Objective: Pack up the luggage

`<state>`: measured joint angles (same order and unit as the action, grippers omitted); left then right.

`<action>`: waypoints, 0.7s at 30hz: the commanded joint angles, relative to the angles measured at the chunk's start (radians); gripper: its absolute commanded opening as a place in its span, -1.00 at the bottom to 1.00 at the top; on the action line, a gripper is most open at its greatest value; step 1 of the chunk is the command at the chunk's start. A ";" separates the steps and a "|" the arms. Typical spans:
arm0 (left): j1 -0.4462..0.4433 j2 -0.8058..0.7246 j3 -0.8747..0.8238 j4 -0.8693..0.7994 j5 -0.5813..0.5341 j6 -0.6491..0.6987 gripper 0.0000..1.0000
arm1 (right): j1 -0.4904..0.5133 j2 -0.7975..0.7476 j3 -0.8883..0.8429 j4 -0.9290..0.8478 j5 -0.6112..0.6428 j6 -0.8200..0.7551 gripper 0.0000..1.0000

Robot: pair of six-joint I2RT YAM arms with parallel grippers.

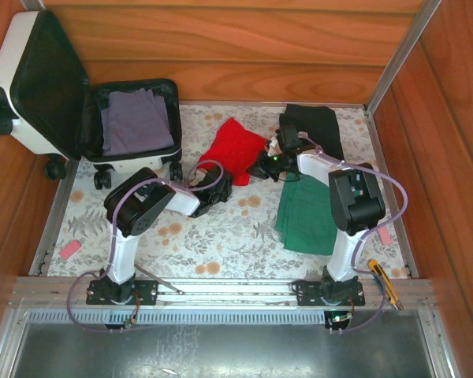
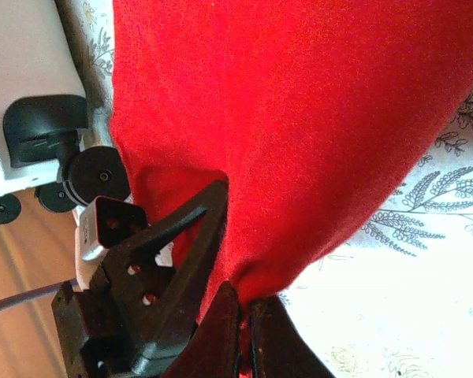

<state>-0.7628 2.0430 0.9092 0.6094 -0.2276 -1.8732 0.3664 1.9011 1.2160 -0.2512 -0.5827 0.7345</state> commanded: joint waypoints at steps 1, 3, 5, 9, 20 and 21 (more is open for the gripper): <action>0.028 0.068 -0.029 -0.234 -0.013 0.071 -0.66 | 0.004 -0.048 -0.014 -0.030 -0.045 -0.031 -0.99; 0.034 0.069 -0.005 -0.235 0.002 0.131 -0.82 | 0.003 -0.053 -0.008 -0.049 -0.049 -0.056 -0.66; 0.041 0.070 0.024 -0.237 0.031 0.207 -1.00 | 0.003 -0.059 0.011 -0.105 -0.031 -0.103 -0.07; 0.060 0.062 0.075 -0.266 0.109 0.354 -1.00 | -0.003 -0.102 0.061 -0.275 0.086 -0.224 0.21; 0.065 -0.060 0.126 -0.568 0.123 0.658 -1.00 | -0.086 -0.058 0.239 -0.396 0.221 -0.433 0.50; 0.065 -0.070 0.132 -0.603 0.123 0.682 -1.00 | -0.090 -0.024 0.275 -0.399 0.207 -0.454 0.51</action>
<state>-0.7040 1.9919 1.0389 0.2440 -0.1230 -1.3251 0.2790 1.8023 1.4361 -0.5991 -0.3775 0.3817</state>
